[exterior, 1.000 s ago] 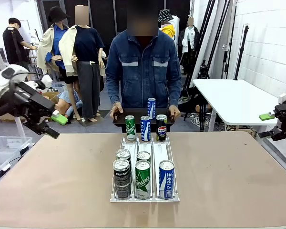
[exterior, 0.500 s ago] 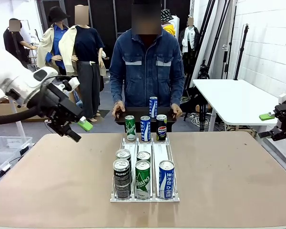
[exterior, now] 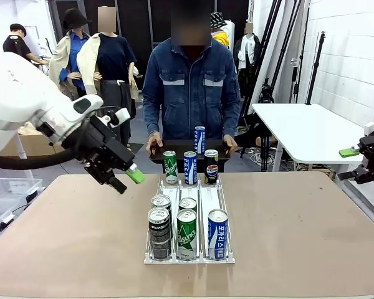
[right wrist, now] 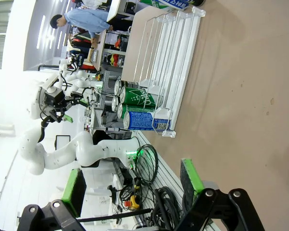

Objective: Retrieve and hand over the desired beverage to the person.
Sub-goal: Pick up another can of the same type that the person held from the Automatic Can Dispenser.

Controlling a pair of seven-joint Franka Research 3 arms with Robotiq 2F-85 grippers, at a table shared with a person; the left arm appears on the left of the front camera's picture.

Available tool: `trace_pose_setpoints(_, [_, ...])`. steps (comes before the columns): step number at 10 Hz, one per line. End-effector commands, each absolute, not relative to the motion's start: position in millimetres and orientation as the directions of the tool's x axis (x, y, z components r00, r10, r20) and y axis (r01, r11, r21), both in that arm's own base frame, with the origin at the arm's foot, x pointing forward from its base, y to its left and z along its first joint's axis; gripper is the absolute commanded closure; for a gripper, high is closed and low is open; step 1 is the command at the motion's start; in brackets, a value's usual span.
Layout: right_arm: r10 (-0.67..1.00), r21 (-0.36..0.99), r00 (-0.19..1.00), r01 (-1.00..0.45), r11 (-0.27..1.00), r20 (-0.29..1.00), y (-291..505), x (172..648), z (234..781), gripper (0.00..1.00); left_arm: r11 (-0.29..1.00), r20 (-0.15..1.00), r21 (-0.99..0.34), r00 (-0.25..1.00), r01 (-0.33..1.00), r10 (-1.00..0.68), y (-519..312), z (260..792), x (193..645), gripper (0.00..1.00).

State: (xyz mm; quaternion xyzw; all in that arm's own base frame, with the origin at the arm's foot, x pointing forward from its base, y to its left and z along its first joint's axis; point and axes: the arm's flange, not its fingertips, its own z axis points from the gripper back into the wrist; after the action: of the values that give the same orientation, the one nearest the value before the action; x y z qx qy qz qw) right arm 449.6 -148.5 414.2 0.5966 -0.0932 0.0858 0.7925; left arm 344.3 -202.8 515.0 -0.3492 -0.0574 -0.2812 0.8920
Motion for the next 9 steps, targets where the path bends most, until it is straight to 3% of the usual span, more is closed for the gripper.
trace_pose_setpoints(1, [0.019, 0.93, 0.969, -0.241, 0.279, 0.246, -148.6, 450.0, 413.9, 0.0, 0.63, 0.292, -0.558, 0.838, 0.54, -0.46, -225.3, 509.7, 345.9, 0.0])
trace_pose_setpoints(9, [0.019, 0.93, 0.969, -0.241, 0.279, 0.246, -148.6, 450.0, 413.9, 0.0, 0.612, 0.306, -0.559, 0.825, 0.56, -0.475, -234.9, 504.5, 343.3, 0.0])
